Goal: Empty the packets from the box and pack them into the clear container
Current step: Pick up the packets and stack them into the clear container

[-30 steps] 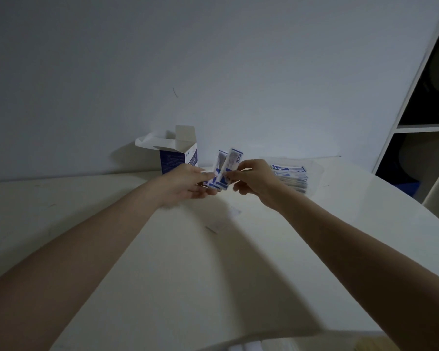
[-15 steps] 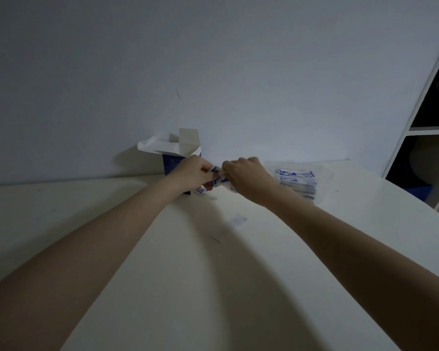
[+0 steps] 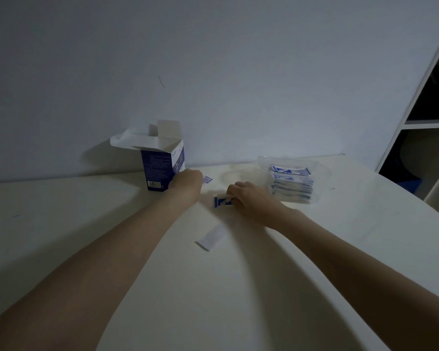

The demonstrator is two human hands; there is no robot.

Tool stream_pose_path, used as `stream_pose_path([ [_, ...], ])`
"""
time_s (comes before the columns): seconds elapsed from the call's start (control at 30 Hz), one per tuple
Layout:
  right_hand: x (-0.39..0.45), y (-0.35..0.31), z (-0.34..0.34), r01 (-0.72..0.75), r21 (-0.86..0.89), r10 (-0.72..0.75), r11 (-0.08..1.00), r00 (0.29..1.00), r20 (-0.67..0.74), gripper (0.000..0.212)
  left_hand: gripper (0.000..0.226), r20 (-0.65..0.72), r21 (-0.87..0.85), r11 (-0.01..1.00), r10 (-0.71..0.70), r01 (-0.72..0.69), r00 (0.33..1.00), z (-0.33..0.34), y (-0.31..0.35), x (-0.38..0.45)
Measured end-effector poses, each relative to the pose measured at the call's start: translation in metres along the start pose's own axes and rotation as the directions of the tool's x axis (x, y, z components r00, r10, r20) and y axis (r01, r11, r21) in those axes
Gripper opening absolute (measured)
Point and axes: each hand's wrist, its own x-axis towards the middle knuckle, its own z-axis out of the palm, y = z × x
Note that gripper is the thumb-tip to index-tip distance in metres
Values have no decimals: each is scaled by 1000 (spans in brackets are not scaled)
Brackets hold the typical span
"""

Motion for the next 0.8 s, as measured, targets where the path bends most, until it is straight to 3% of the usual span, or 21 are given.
stream_pose_path([
  [0.1, 1, 1, -4, -2, 45, 1, 999, 1000, 19, 24, 22, 14, -218, 976, 6, -3, 1000, -7, -3, -2],
  [0.23, 5, -4, -10, 82, -171, -88, 982, 996, -29, 28, 12, 17, -273, 944, 195, -183, 981, -12, -3, -12],
  [0.33, 11, -13, -13, 81, -54, -79, 995, 996, 36, 28, 7, 48, -277, 897, 371, -345, 927, -20, -5, -23],
  [0.4, 12, -20, -16, 16, 79, -21, 997, 998, 63, 23, 11, 58, -261, 890, 401, -373, 914, -22, -10, -29],
  [0.53, 6, -21, -23, -50, 176, 63, 983, 996, -70, 19, 5, 50, -369, 906, 242, -208, 969, -24, -22, -38],
  [0.6, 4, -18, -25, -80, 182, 100, 980, 990, -103, 24, 12, 196, -365, 928, 150, -70, 969, -31, -20, -46],
  [0.67, 1, -16, -26, -107, 166, 123, 980, 988, -89, 32, 35, 416, -292, 956, 94, 35, 904, -35, -9, -58],
  [0.73, -4, -17, -25, -127, 125, 133, 984, 990, -46, 30, 44, 497, -206, 977, 62, 48, 866, -35, 4, -68],
  [0.8, -11, -22, -23, -138, 78, 138, 987, 990, 9, 25, 44, 469, -128, 992, 67, -7, 881, -32, 13, -73],
])
